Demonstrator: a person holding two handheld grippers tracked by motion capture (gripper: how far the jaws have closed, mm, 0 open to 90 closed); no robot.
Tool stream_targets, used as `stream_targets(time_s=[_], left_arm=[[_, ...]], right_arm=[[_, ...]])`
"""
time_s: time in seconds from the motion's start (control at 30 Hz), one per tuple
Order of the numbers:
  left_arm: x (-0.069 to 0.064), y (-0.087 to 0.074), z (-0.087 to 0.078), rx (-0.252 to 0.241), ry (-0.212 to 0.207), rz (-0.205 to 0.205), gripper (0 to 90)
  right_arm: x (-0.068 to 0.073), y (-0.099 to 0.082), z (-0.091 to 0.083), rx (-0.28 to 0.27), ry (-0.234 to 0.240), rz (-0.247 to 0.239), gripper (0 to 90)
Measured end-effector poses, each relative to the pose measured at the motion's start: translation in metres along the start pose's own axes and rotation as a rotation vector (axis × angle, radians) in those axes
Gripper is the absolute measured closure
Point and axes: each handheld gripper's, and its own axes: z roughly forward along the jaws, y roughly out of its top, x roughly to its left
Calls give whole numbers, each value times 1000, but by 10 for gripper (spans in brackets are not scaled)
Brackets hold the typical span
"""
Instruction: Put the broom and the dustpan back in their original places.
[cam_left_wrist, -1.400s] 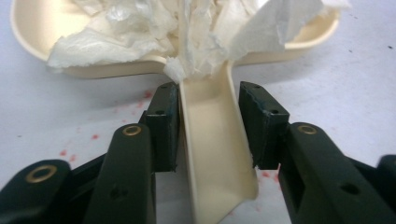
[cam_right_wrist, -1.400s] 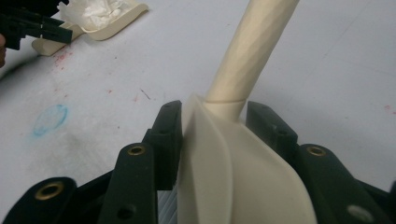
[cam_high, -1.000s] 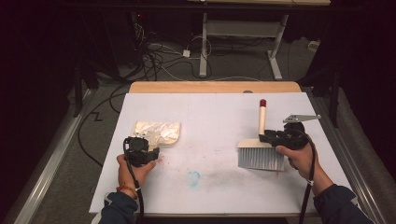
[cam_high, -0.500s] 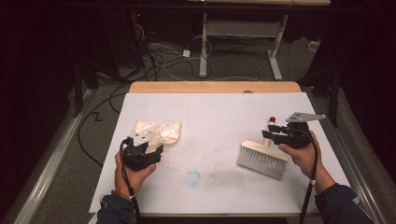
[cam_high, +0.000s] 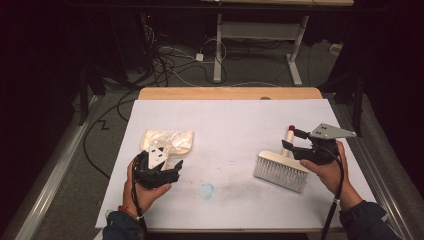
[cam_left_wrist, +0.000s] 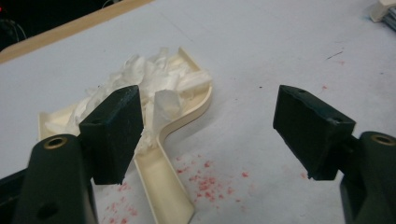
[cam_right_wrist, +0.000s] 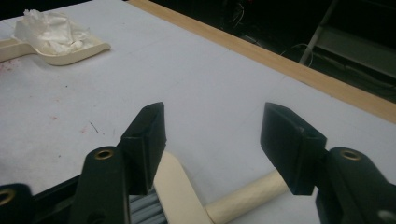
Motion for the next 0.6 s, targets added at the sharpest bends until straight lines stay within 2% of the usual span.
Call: stream_targets(time_s=[0.13,0.23,0.37,0.43,0.6], left_arm=[[-6,1,-2,-26,-18,34,216],[-10,0,-2,-28,-35,61,193],[-15,-1,0,-23,-33,97,176],[-17,0,-1,-35,-27,132,176],[-27,-1,-5,-43,-46,187,176]], right_arm=[[7,-1,-4,-38,-17,-34,349],[12,-1,-6,-46,-47,-79,322],[18,-4,-9,-73,-48,-80,278],[22,-5,-10,-80,-54,-83,269],[30,-5,-17,-103,-51,-98,271]])
